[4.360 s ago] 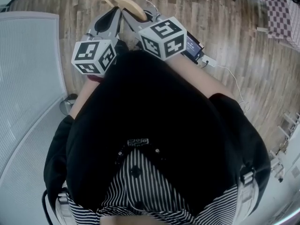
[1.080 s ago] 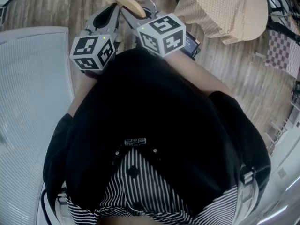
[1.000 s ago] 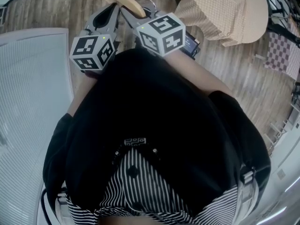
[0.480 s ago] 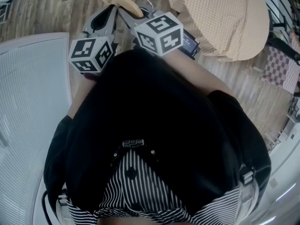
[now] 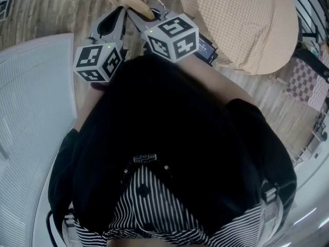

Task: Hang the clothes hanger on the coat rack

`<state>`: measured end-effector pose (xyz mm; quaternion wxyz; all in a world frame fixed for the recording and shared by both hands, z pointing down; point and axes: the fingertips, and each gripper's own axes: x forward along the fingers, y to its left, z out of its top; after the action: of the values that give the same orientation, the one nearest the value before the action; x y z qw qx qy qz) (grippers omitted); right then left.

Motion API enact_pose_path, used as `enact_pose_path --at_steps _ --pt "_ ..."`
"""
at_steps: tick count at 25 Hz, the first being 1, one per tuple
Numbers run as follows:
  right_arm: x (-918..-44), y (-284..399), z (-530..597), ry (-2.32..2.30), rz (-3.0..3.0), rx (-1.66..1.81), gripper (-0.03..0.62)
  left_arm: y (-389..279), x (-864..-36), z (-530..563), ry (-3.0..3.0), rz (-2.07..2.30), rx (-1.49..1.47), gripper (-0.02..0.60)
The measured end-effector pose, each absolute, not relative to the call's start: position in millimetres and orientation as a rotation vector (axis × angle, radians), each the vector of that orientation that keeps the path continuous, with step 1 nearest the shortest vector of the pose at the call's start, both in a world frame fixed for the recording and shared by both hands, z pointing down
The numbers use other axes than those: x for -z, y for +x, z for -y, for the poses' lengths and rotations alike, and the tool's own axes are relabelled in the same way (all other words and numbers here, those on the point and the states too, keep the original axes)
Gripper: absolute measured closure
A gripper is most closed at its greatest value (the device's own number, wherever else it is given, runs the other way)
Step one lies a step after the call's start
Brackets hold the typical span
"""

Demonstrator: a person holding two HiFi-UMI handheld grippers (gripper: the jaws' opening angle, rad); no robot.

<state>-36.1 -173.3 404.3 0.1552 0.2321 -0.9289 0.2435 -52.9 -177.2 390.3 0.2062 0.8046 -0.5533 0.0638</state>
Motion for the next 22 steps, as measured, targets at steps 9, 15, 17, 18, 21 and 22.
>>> enact_pose_path --at_steps 9,15,17,18,21,22 --pt "-415 -21 198 0.63 2.67 -0.766 0.592 -36 -399 200 2.229 1.53 -0.25 0.578" --pt "-402 -21 225 0.696 2.7 -0.768 0.592 -34 -393 216 2.266 1.487 -0.25 0.578" --pt "-401 -18 230 0.72 2.689 -0.753 0.592 -33 -392 226 2.284 1.47 -0.244 0.578" --pt "-401 -18 230 0.726 2.684 -0.748 0.592 -34 -390 230 2.294 1.465 -0.243 0.578" --pt "-402 -25 238 0.742 2.674 -0.734 0.592 -45 -388 248 2.323 1.475 -0.26 0.578" --pt "-403 -29 244 0.749 2.673 -0.73 0.592 -48 -388 255 2.33 1.482 -0.27 0.579"
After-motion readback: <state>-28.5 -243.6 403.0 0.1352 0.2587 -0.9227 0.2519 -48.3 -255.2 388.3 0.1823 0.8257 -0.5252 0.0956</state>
